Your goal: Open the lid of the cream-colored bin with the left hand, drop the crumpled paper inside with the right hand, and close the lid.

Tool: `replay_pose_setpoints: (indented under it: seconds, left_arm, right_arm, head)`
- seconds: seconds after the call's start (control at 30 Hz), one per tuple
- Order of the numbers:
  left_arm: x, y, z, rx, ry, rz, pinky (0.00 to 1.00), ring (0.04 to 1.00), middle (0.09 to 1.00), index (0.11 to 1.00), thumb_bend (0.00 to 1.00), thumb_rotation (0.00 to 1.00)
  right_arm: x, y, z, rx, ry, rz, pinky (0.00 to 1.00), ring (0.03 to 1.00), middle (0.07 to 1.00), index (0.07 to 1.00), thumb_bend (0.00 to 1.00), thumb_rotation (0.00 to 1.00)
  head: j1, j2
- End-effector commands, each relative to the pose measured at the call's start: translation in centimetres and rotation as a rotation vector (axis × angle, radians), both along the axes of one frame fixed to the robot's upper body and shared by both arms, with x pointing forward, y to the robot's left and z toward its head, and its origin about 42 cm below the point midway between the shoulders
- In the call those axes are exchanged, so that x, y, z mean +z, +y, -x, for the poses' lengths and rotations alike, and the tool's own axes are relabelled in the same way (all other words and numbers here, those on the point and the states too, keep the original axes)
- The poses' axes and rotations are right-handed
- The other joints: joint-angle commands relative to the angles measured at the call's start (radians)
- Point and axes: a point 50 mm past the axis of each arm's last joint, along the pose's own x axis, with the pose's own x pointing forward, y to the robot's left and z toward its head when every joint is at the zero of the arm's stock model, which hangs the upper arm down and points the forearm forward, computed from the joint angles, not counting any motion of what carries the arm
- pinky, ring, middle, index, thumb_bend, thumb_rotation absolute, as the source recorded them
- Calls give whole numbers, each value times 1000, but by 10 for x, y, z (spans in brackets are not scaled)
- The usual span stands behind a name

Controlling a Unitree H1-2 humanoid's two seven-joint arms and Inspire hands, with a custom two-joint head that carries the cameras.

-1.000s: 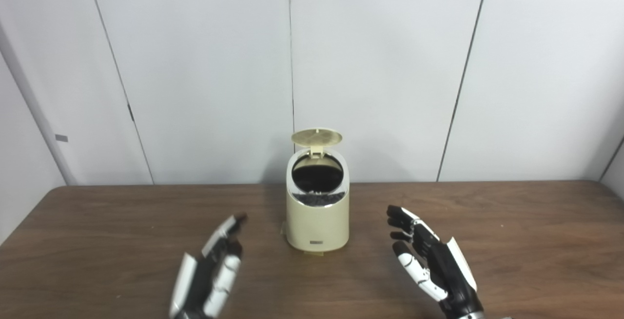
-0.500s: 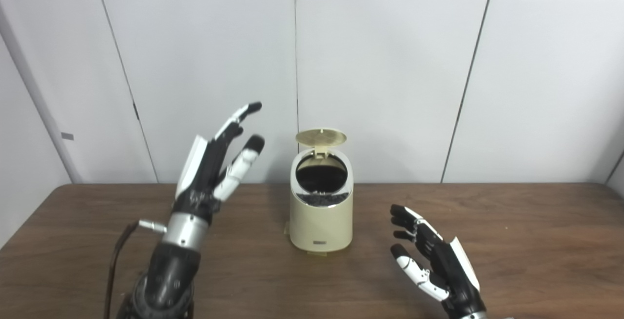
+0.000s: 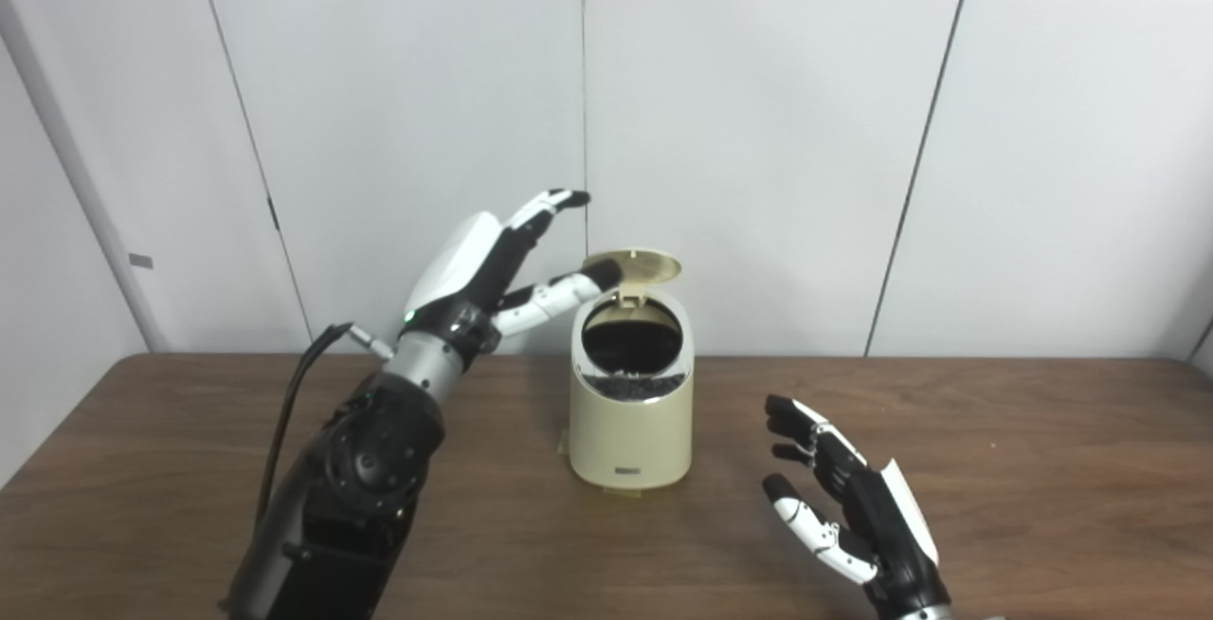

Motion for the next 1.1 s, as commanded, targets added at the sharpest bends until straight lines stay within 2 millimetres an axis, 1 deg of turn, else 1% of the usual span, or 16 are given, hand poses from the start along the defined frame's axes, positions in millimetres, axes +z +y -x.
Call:
replay_pose_setpoints:
  seconds: [0.0,0.03,0.07,0.1,0.23,0.27,0.4,0.6,0.63,0.7,0.93,1.07]
  left_arm:
    - [26,-7,-8,-13,-98,-70,837,944,960,942,958,990]
    - [26,-10,-11,-21,-102,-103,848,943,952,941,957,991]
    - [27,-14,-13,-25,-108,-139,907,953,951,948,955,995]
    - [27,-17,-14,-27,-110,-169,936,958,950,951,949,995]
    - [28,-27,-21,-29,-118,-240,990,977,954,952,933,969]
    - [28,-27,-23,-29,-120,-250,996,985,958,954,936,969]
    - [27,-30,-31,-30,-124,-307,1000,999,960,956,943,966]
    - [24,-29,-40,-19,-121,-368,1000,998,954,950,932,934]
    - [24,-28,-41,-19,-122,-372,1000,997,953,951,932,934]
    - [23,-27,-41,-19,-120,-381,1000,997,953,952,929,930]
    - [18,-24,-40,-15,-117,-398,1000,994,949,952,923,925]
    - [13,-22,-37,-11,-122,-437,999,976,915,921,931,947]
  right_arm:
    - [-13,6,2,6,17,-4,797,862,869,856,136,471]
    - [-13,6,2,7,16,-6,800,864,870,857,136,468]
    - [-13,6,2,8,17,-6,795,859,866,853,134,465]
    - [-14,7,2,7,21,-8,794,857,865,852,134,448]
    - [-14,9,2,9,32,-17,790,853,866,854,139,433]
    - [-14,10,2,9,31,-15,784,853,866,854,136,412]
    - [-16,12,1,17,32,-36,778,852,866,854,144,389]
    - [-16,16,1,24,30,-37,768,853,868,853,140,358]
    - [-15,16,1,24,29,-32,774,856,870,854,141,339]
    - [-15,16,1,23,26,-21,779,857,870,854,139,320]
    - [-14,15,1,26,36,-27,798,868,877,859,151,326]
    - [-15,15,1,27,34,-32,791,867,877,860,152,319]
  head:
    - [0,0]
    - [0,-1]
    - [0,-1]
    - [0,-3]
    - [-3,-5]
    - [-4,-6]
    - [-4,-8]
    - [-12,-10]
    - [-13,-10]
    - [-12,-10]
    - [-9,-9]
    - [-8,-9]
